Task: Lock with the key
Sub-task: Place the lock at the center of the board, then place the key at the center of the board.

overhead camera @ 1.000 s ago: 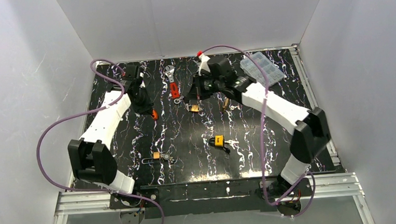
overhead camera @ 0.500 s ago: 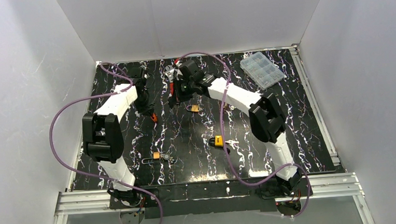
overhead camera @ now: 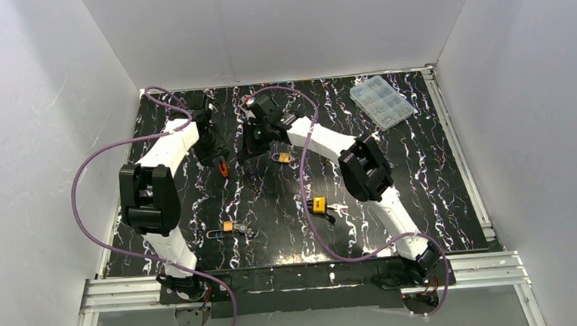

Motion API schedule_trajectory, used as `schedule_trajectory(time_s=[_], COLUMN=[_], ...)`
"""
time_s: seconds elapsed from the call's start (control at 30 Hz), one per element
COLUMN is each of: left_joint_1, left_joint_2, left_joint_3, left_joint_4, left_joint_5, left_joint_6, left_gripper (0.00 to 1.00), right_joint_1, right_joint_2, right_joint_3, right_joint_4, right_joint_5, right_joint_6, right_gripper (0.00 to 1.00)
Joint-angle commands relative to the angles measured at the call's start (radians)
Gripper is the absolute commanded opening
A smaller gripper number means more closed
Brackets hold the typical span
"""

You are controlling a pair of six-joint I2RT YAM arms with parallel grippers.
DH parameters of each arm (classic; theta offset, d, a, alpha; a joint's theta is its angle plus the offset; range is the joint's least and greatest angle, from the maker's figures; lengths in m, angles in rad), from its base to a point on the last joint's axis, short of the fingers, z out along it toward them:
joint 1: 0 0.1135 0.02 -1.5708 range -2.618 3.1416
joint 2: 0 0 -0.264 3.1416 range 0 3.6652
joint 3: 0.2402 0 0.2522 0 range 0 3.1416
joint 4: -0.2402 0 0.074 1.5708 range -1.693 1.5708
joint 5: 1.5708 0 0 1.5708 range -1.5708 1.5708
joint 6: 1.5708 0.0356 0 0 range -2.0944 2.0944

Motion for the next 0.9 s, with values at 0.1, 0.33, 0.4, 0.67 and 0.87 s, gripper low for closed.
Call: schedule_trajectory(time_s=[0.1, 0.33, 0.4, 0.67, 0.87], left_joint_1=[0.008, 0.008, 0.007, 0.005, 0.005], left_joint_2=[-0.185, -0.368, -0.416, -0.579, -0.652], left_joint_3=[-0.019, -0.128, -0.159, -0.244, -0.234], left_joint_4=[-0.02, 0.015, 0.027, 0.038, 0.005], left_joint_5=[0.025, 0.138, 0.172, 0.273, 0.284], left_joint_6=[0.029, 0.042, 0.046, 0.052, 0.059], left_gripper=[0.59, 0.82, 0.88, 0.98, 0.98], right_joint_1=[0.007, 0.01, 0.01, 0.01, 0.022], right_joint_2=[0.084, 0.087, 0.066, -0.059, -0.269], right_joint_3=[0.133, 0.135, 0.117, 0.039, -0.23], right_joint_4=[0.033, 0.031, 0.055, 0.063, 0.144], right_joint_5=[-0.072, -0.098, -0.129, -0.17, -0.144], right_joint_6=[0.063, 0.091, 0.096, 0.067, -0.012], right_gripper=[0.01, 0.15, 0.33, 0.57, 0.59])
